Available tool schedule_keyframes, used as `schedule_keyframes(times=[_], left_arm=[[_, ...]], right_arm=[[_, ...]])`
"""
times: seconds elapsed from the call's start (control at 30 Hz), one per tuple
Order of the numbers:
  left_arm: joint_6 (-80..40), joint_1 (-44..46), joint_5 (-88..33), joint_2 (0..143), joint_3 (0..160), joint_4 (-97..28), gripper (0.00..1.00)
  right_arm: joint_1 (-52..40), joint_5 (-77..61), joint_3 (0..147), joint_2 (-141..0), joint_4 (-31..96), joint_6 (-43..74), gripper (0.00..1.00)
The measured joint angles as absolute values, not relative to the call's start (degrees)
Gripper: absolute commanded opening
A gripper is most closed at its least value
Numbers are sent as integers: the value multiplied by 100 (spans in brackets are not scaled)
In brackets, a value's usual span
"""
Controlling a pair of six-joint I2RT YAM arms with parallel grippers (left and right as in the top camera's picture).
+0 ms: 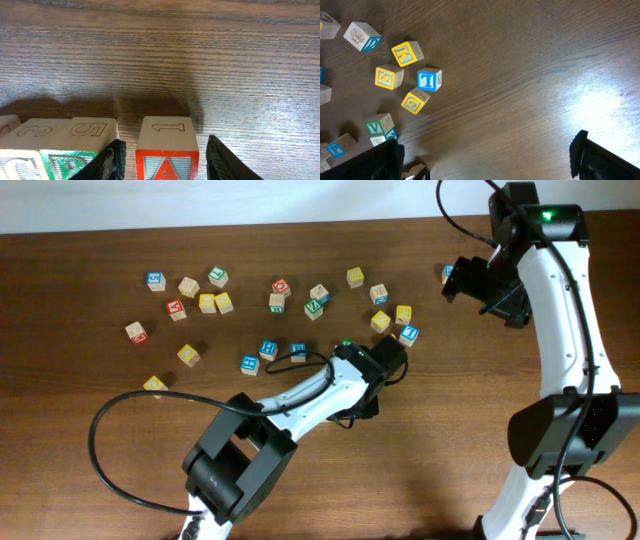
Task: Spell out ICRA
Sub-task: 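Carry the red A block right of the R block and release, then raise the left gripper away from the block row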
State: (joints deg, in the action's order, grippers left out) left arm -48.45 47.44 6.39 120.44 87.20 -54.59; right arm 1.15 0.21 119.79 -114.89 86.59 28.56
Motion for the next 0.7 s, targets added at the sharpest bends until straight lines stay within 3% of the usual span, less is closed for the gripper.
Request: schedule_keyframes(times=[0.27,0.37,0.5,0.7], left_arm=[[-4751,4595,882,12044,8755,-5074,41],[-4552,4491,1037,12049,9122,-5157,46],[-4034,4178,1039,12090,10335,-6154,50],[-3398,3299,972,11937,13710,-9153,55]], right_arm=[[115,21,11979,-11489,8659,2851,98],[115,21,11979,-11489,8659,2851,98],[115,19,11979,-11489,8656,2856,98],[115,19,11979,-11489,8654,2856,98]])
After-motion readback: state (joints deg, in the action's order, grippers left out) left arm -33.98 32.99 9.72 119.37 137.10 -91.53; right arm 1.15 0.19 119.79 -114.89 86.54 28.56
